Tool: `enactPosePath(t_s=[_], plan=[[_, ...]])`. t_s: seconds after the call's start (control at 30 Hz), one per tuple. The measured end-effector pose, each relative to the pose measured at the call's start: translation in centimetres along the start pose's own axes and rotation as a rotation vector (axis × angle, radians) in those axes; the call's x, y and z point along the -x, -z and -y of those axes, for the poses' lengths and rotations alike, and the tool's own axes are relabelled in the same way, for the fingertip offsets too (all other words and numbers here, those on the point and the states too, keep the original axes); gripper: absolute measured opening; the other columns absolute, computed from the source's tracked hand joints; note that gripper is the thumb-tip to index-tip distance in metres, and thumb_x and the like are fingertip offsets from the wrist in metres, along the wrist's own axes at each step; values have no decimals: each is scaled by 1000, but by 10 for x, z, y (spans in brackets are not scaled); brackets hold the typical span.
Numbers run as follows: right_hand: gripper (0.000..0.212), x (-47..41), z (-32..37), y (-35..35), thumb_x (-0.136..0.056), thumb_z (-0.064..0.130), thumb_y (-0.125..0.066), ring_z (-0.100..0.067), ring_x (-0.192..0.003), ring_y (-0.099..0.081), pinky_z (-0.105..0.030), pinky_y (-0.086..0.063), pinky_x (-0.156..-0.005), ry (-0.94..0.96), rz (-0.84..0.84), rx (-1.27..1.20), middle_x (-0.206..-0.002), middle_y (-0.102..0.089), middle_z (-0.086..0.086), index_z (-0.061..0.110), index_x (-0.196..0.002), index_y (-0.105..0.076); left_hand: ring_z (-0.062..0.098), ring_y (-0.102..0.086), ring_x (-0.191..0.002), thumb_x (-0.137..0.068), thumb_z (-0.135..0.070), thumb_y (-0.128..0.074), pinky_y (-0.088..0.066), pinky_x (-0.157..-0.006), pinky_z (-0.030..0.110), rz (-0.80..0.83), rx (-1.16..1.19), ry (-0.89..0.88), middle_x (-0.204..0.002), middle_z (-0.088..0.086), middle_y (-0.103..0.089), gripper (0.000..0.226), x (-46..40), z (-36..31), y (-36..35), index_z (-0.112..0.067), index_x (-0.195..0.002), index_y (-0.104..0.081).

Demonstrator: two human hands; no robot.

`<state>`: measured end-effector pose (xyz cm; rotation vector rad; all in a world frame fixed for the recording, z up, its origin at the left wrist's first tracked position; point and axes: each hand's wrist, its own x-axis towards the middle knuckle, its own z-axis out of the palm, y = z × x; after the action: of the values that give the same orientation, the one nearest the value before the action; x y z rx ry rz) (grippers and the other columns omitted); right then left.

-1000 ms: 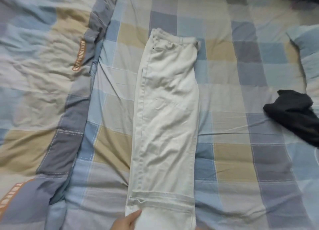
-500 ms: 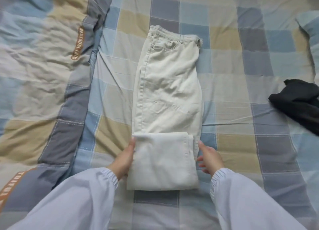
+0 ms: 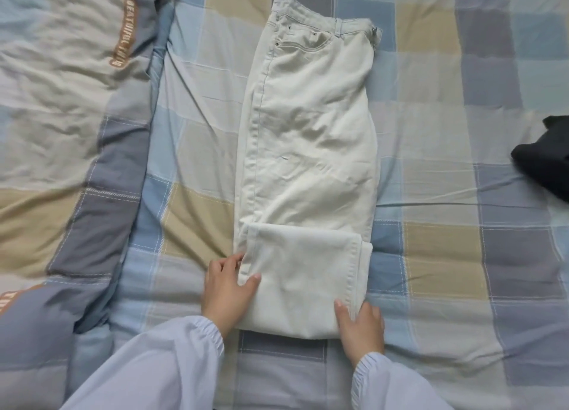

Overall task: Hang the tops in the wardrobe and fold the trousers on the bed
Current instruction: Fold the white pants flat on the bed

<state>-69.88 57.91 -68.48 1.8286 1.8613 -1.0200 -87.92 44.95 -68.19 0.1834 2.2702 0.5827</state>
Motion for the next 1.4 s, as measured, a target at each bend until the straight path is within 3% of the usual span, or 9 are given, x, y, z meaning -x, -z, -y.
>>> enactPosePath(t_s=[0.17, 0.6, 0.8, 0.83, 0.87, 1.03, 1.13, 1.23, 1.4], plan=[[38, -8, 15, 3, -94, 32, -49, -26, -119, -32, -32, -28, -101, 214, -96, 68, -129, -35, -9, 2, -116, -51, 20, -47, -104, -88, -28, -61, -35, -95, 27, -57, 219, 51, -110, 1, -36, 14, 0, 6, -2, -15, -94, -58], [16, 3, 13, 7, -92, 22, -53, -26, -82, -48, -28, -34, -71, -66, -22, -301, -88, -53, -8, 8, -96, -45, -1, -46, -107, -94, -19, -52, -34, -90, 17, -74, 210, -255, -121, -14, -45, 64, 38, 13, -2, -45, -143, -19], [35, 47, -57, 2, -67, 6, -65, -34, -83, -55, -31, -43, -79, -286, 177, -77, -97, -60, -16, 10, -93, -42, 11, -41, -133, -94, -28, -48, -28, -102, 13, 349, -99, -87, -145, -4, -43, 51, 70, 36, 16, -30, -143, -34], [53, 47, -84, 3, -53, 26, -28, -42, -91, -54, -27, -46, -82, -290, 177, 100, -109, -56, -27, 3, -99, -41, 10, -40, -133, -93, -26, -50, -27, -102, 12, 417, -133, -2, -145, -4, -43, 49, 78, 38, 20, -29, -140, -40], [59, 50, -94, 0, -68, 18, -79, -46, -101, -49, -14, -47, -69, -247, 222, 178, -115, -49, -36, -8, -105, -40, 10, -43, -131, -91, -26, -51, -29, -102, 12, 474, -160, 64, -143, -3, -46, 44, 83, 38, 24, -26, -135, -49], [101, 69, -14, 87, -59, 28, -67, -17, -122, -44, -20, -44, -89, -310, 431, -143, -147, -32, -6, 9, -146, -18, 25, -65, -86, -71, -45, -62, -46, -66, 22, 601, -155, 233, -92, 11, -70, 47, 65, -13, 69, -5, -94, -67], [61, 45, 53, 137, -82, 33, -63, -20, -68, -59, -18, -41, -43, -281, 516, -218, -108, -61, -14, 14, -135, -41, 15, -48, -49, -87, -60, -49, -37, -45, 18, 493, 189, 358, -58, 3, -51, 52, 45, -55, 93, -8, -81, -55], [36, 9, 84, 156, -90, 40, -54, -14, -60, -54, -22, -36, -52, -129, 368, -437, -74, -61, -6, 9, -108, -59, 20, -56, -78, -88, -70, -22, -41, -67, 26, 344, 305, 254, -88, 6, -58, 71, 10, -81, 96, -10, -92, -60], [72, -49, 100, 101, -77, 33, -73, -15, -105, -54, -30, -43, -90, 140, 262, -423, -114, -53, -4, 18, -139, -41, 20, -39, -131, -94, -55, -34, -28, -102, 25, 267, 393, 109, -136, -5, -43, 62, -32, -77, 62, -12, -138, -39]])
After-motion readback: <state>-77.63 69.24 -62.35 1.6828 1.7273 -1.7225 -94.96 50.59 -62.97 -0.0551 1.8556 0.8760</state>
